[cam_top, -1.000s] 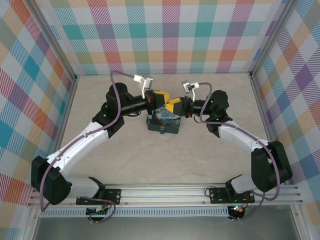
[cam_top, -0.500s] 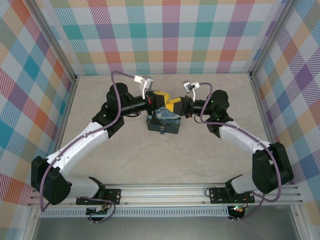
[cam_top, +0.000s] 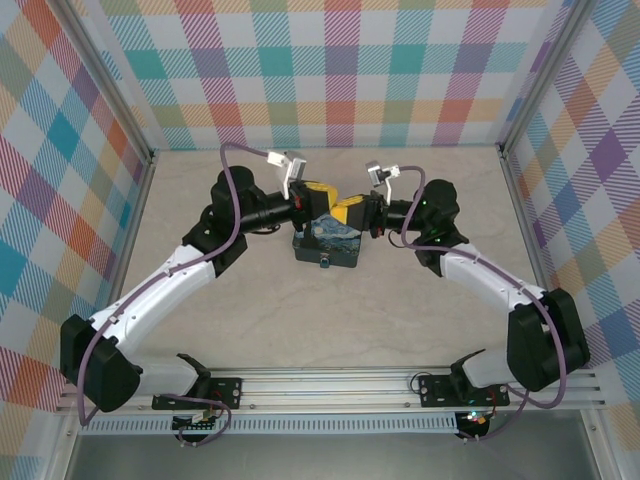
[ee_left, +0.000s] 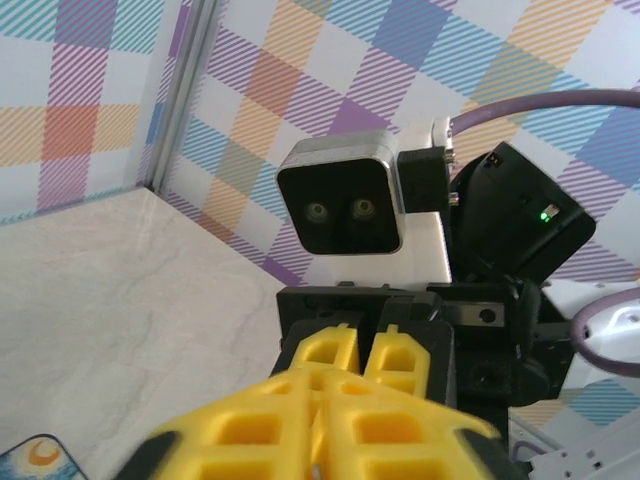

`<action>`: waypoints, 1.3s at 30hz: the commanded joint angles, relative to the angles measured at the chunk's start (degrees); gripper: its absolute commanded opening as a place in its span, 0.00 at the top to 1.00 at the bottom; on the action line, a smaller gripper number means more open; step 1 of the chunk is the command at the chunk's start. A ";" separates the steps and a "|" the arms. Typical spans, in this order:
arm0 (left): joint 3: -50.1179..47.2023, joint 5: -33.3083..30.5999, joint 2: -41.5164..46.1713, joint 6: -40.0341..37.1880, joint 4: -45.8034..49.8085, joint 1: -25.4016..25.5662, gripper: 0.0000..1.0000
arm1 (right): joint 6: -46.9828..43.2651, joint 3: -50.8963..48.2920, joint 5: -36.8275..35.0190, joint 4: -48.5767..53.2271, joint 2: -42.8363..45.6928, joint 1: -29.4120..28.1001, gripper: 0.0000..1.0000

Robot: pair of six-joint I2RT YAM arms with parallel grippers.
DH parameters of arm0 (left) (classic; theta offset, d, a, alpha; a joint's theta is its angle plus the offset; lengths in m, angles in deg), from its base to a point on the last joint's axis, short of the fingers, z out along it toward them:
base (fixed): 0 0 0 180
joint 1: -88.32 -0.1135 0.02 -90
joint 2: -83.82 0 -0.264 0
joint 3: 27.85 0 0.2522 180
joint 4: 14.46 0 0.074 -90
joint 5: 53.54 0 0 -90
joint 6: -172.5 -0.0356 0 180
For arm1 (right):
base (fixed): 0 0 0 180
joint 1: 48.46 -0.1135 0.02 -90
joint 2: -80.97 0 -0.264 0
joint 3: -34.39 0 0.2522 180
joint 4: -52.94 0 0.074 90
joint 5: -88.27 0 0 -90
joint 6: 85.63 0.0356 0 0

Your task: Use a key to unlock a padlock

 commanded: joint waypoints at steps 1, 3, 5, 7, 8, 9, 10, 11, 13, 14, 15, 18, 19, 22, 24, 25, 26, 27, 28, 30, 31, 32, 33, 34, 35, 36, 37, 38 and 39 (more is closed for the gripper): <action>2.44 -2.32 2.27 -1.05 2.11 0.68 0.69 | -5.63 1.03 -1.37 5.73 2.71 0.01 0.97; 2.60 -4.11 2.94 -1.18 3.30 0.54 0.58 | -8.36 0.60 -2.80 10.43 3.79 0.05 0.97; 2.50 -5.95 3.65 -1.25 4.80 0.28 0.52 | -11.14 0.07 -4.48 14.66 4.92 0.01 0.98; 2.10 -7.89 4.46 -1.12 6.22 -0.11 0.51 | -13.46 -0.38 -6.06 18.33 5.85 0.01 0.98; 1.76 -8.66 4.92 -1.02 6.70 -0.37 0.50 | -14.15 -0.69 -6.69 19.47 6.13 0.02 0.98; 1.14 -9.33 5.33 -0.81 6.92 -0.61 0.49 | -14.45 -1.02 -7.08 20.25 6.26 0.01 0.99; 0.75 -9.80 5.54 -0.46 7.06 -0.80 0.49 | -14.44 -1.33 -7.20 20.33 6.43 -0.01 0.99; 0.20 -10.05 5.81 0.20 7.19 -0.99 0.49 | -14.07 -1.73 -7.20 20.08 6.46 0.01 0.99; -1.03 -9.76 5.74 1.95 6.98 -1.25 0.49 | -12.85 -2.23 -7.05 18.56 6.43 0.01 0.99; -2.06 -8.96 5.72 2.91 6.09 -1.26 0.49 | -12.29 -2.40 -7.02 17.84 6.34 0.00 0.99; -3.32 -7.67 5.72 4.04 4.87 -1.25 0.49 | -12.05 -2.37 -7.03 17.52 6.38 0.01 0.99; -7.17 -5.21 6.16 6.32 -0.04 -1.25 0.49 | -11.96 -2.03 -7.36 17.39 6.47 0.01 1.00; -8.15 -5.05 6.43 6.43 -0.61 -1.20 0.49 | -11.95 -1.94 -7.54 17.25 6.53 0.01 1.00; -9.88 -4.50 7.55 5.96 -1.02 -1.20 0.50 | -11.45 -1.72 -8.09 16.28 6.80 -0.04 1.00; -11.18 -3.12 7.80 6.65 -2.79 -1.17 0.52 | -10.63 -1.72 -8.59 14.97 6.90 0.00 1.00; -11.94 -2.16 7.62 7.42 -4.32 -1.17 0.53 | -10.18 -1.63 -8.81 14.42 6.89 0.01 1.00; -12.49 -1.28 7.36 8.06 -5.65 -1.09 0.54 | -9.79 -1.63 -8.81 13.72 6.77 0.01 1.00; -13.05 -0.47 7.05 8.74 -7.02 -1.01 0.56 | -9.38 -1.53 -8.88 13.13 6.74 0.00 1.00; -13.41 0.16 6.53 9.26 -8.07 -0.84 0.58 | -9.02 -1.45 -8.80 12.70 6.56 -0.06 1.00; -13.55 0.94 5.68 9.86 -9.39 -0.58 0.61 | -8.63 -1.37 -8.68 12.26 6.25 -0.25 1.00; -13.56 1.03 5.21 10.08 -9.80 -0.47 0.62 | -8.47 -1.26 -8.55 12.08 6.20 -0.34 1.00; -13.52 1.11 4.83 10.24 -10.21 -0.38 0.63 | -8.37 -1.21 -8.45 12.06 6.09 -0.43 1.00; -13.45 1.22 4.44 10.40 -10.74 -0.31 0.63 | -8.27 -1.19 -8.39 12.06 6.05 -0.51 1.00; -13.42 1.22 4.16 10.47 -11.10 -0.29 0.63 | -8.34 -1.10 -8.33 12.06 6.02 -0.58 1.00; -13.37 1.32 3.86 10.63 -11.43 -0.21 0.64 | -8.25 -1.10 -8.32 12.07 6.10 -0.61 0.99; -13.31 1.64 3.52 10.74 -11.81 -0.12 0.64 | -8.18 -0.99 -8.31 12.08 6.11 -0.69 1.00; -13.05 1.81 3.23 10.81 -12.02 -0.12 0.64 | -8.19 -0.97 -8.34 12.14 6.09 -0.78 1.00; -12.92 1.90 2.96 10.81 -12.11 -0.03 0.65 | -8.22 -0.93 -8.35 12.08 6.12 -0.86 0.99; -12.72 2.21 2.68 10.86 -12.19 0.06 0.65 | -8.22 -0.83 -8.34 12.08 6.10 -0.96 0.99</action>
